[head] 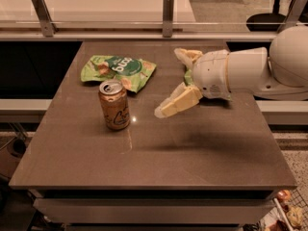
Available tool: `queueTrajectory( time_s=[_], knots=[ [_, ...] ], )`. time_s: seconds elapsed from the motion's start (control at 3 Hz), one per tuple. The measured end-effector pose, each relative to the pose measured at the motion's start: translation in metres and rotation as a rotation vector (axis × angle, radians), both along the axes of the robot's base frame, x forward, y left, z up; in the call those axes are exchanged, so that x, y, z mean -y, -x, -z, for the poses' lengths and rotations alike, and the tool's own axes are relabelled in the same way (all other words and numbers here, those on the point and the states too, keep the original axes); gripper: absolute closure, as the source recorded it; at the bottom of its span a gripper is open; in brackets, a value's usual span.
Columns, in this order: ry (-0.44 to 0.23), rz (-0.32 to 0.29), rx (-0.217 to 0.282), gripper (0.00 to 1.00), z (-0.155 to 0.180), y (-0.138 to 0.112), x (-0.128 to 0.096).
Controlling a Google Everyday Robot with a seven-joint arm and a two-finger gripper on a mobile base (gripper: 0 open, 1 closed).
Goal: Knock orange can over
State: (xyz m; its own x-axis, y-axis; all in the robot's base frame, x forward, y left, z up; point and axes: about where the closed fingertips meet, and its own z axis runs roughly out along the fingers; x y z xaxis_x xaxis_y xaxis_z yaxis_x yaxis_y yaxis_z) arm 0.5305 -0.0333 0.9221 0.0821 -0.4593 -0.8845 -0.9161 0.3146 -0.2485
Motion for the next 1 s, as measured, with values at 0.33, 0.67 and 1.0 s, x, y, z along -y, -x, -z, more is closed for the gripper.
queueTrajectory(
  time_s=[0.33, 0.67, 1.0],
  knots=[
    [-0.054, -0.085, 0.008, 0.00, 0.007, 0.007, -0.031],
    [-0.054, -0.085, 0.008, 0.00, 0.007, 0.007, -0.032],
    [-0.069, -0.122, -0.023, 0.00, 0.013, -0.002, -0.047]
  ],
)
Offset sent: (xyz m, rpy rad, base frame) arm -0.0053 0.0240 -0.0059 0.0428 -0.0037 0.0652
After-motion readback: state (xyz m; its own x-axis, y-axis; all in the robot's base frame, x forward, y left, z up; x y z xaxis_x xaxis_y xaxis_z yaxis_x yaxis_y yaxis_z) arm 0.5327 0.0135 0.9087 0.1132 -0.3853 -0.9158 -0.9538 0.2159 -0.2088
